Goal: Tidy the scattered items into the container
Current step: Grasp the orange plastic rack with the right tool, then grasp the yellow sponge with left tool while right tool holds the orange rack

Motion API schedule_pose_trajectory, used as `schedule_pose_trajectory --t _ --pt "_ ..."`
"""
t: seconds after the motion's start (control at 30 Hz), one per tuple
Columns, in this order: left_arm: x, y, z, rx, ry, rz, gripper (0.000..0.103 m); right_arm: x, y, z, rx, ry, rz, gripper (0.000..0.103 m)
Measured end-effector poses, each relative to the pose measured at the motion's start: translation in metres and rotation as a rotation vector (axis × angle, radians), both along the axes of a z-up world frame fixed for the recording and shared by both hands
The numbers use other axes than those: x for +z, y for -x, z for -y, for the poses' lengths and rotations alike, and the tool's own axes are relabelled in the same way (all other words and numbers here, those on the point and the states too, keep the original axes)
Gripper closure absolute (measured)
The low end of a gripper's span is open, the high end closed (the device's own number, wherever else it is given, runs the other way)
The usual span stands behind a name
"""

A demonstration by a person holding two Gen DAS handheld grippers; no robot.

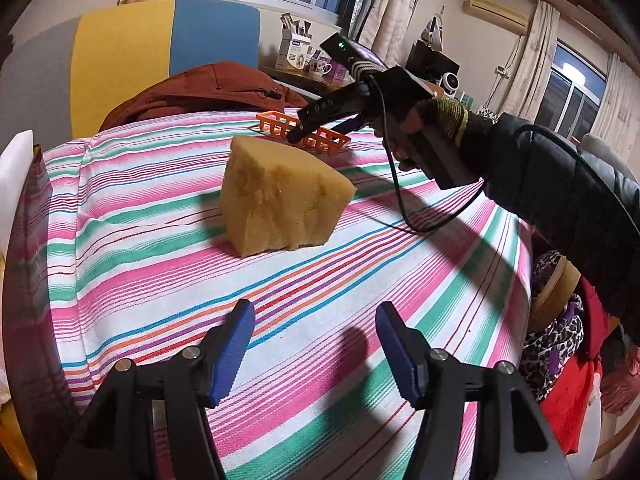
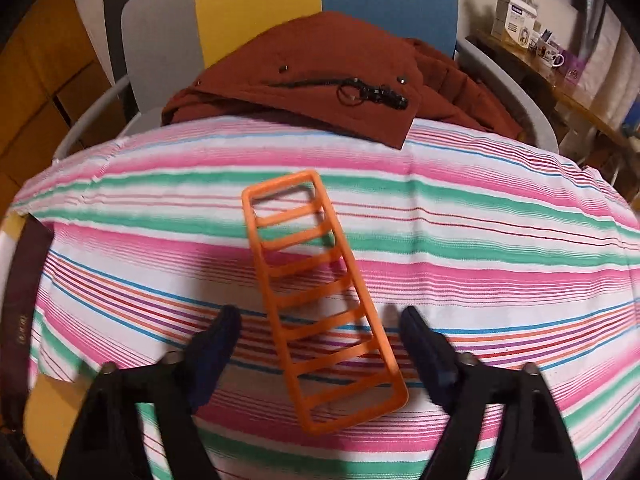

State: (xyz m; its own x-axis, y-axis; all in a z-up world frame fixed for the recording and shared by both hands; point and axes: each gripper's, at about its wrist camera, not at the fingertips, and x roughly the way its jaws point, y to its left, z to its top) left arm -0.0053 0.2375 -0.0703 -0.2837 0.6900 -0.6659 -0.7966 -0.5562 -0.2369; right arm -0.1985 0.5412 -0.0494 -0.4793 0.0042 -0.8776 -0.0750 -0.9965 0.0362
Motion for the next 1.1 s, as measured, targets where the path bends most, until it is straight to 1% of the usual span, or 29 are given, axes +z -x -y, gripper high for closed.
schedule_pose_trajectory --t 0.03,0.1,0.27,0.33,0.4,0.47,0.53,0.6,0.63,0.67,0.73,0.83,0.9,0.93,1.03,1.1 --pt "0.0 -0.001 0.0 0.0 0.001 -0.001 0.039 -0.002 0.0 0.001 0.006 -0.017 0.007 0.046" --pt "0.002 -0.006 0.002 0.0 0.001 -0.002 0.039 -0.003 -0.004 0.005 0.015 -0.047 0.009 0.049" --pt "0.001 -0.001 0.002 0.0 -0.017 0.014 0.039 -0.002 -0.028 0.012 0.03 -0.076 0.037 0.049" --pt "0.001 -0.001 0.002 0.001 -0.023 0.018 0.039 -0.002 -0.044 0.017 0.027 -0.082 0.054 0.049" --pt "0.003 -0.003 0.001 0.006 -0.011 0.002 0.038 -0.002 -0.062 0.018 0.024 -0.071 0.061 0.049" --pt "0.006 -0.005 0.0 0.038 0.006 -0.03 0.035 -0.002 -0.079 0.018 0.015 -0.058 0.061 0.049" --pt "0.015 -0.002 0.0 0.063 -0.014 -0.032 0.035 -0.003 -0.096 0.018 0.017 -0.053 0.048 0.049" --pt "0.031 0.003 -0.003 0.091 -0.055 -0.022 0.031 -0.004 -0.107 0.015 0.018 -0.035 0.026 0.049" --pt "0.039 0.004 -0.006 0.094 -0.057 -0.038 0.024 -0.004 -0.109 0.014 0.022 -0.028 0.016 0.049" --pt "0.046 0.006 -0.012 0.1 -0.043 -0.067 0.016 -0.005 -0.11 0.012 0.028 -0.018 0.005 0.049" --pt "0.056 0.011 -0.027 0.115 0.022 -0.116 0.015 -0.006 -0.112 0.012 0.038 -0.011 -0.004 0.049" --pt "0.057 0.016 -0.044 0.127 0.107 -0.139 0.015 -0.006 -0.11 0.012 0.043 -0.009 -0.012 0.047" --pt "0.053 0.018 -0.051 0.116 0.127 -0.117 0.015 -0.007 -0.108 0.015 0.049 -0.023 -0.009 0.046" --pt "0.052 0.018 -0.055 0.114 0.133 -0.119 0.015 -0.007 -0.107 0.015 0.047 -0.024 -0.008 0.046" --pt "0.051 0.012 -0.069 0.112 0.173 -0.189 0.015 -0.007 -0.106 0.013 0.041 -0.016 -0.003 0.046" --pt "0.049 0.014 -0.074 0.132 0.198 -0.232 0.015 -0.007 -0.105 0.014 0.04 -0.019 -0.001 0.046"
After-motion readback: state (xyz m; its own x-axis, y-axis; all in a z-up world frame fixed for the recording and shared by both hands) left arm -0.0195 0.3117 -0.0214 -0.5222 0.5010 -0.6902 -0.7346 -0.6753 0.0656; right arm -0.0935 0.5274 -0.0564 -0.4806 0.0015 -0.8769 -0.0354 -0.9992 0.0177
